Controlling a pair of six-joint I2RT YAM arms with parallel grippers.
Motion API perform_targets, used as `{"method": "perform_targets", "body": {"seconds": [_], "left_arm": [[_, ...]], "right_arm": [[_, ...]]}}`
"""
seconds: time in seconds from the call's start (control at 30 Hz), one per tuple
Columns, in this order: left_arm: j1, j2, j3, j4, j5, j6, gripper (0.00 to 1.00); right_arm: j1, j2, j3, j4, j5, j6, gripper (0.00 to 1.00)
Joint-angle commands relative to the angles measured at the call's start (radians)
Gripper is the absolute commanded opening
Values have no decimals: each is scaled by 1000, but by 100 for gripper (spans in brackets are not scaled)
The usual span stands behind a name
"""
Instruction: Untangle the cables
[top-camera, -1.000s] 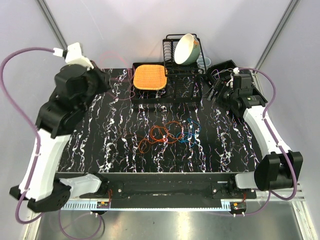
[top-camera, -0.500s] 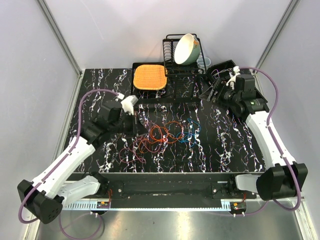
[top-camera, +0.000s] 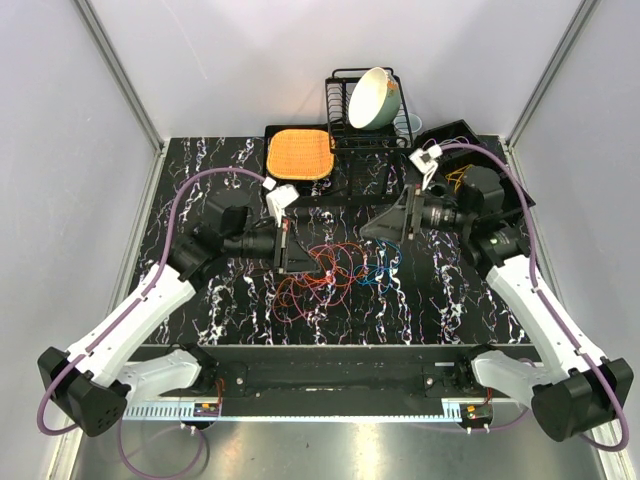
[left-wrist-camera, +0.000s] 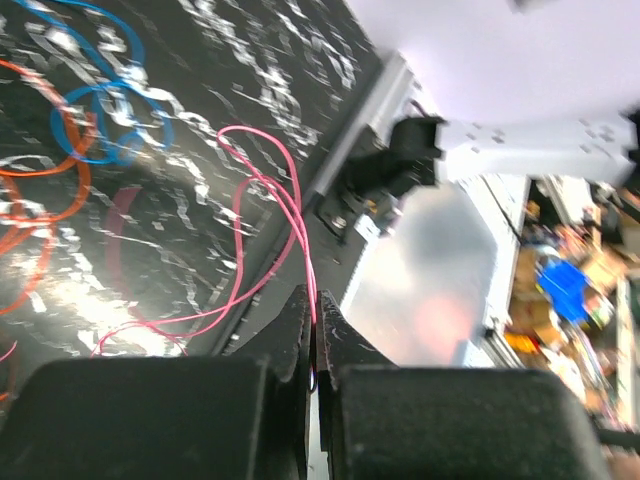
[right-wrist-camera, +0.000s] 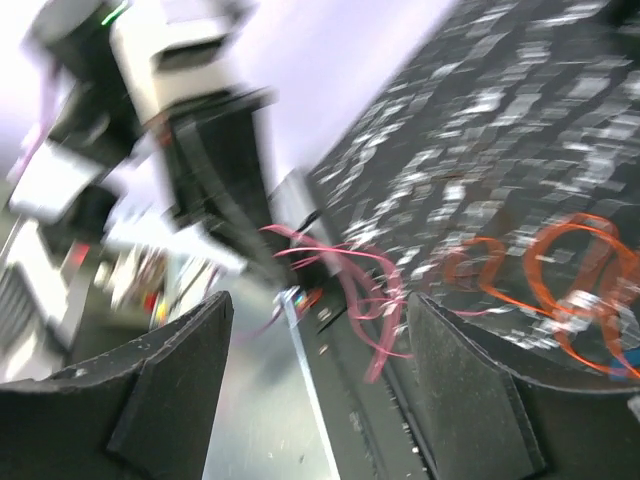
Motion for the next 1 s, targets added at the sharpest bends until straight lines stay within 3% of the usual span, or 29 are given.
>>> {"method": "perform_targets", "body": {"seconds": [0.0,0.27,0.6,0.97], "left_arm": [[-9,-22,34,74,160,2,0],[-13,-62,24,109,196,-26,0],[-14,-74,10,106,193,-27,0],[-14,-85,13,106,197,-32,0]], "right_arm": [[81,7,48,84,-138,-50,76],[236,87,110,-49,-95,-194,73],[309,129,128,-85,-46,-240,63],[316,112,139,-105,109,-287,69]]}}
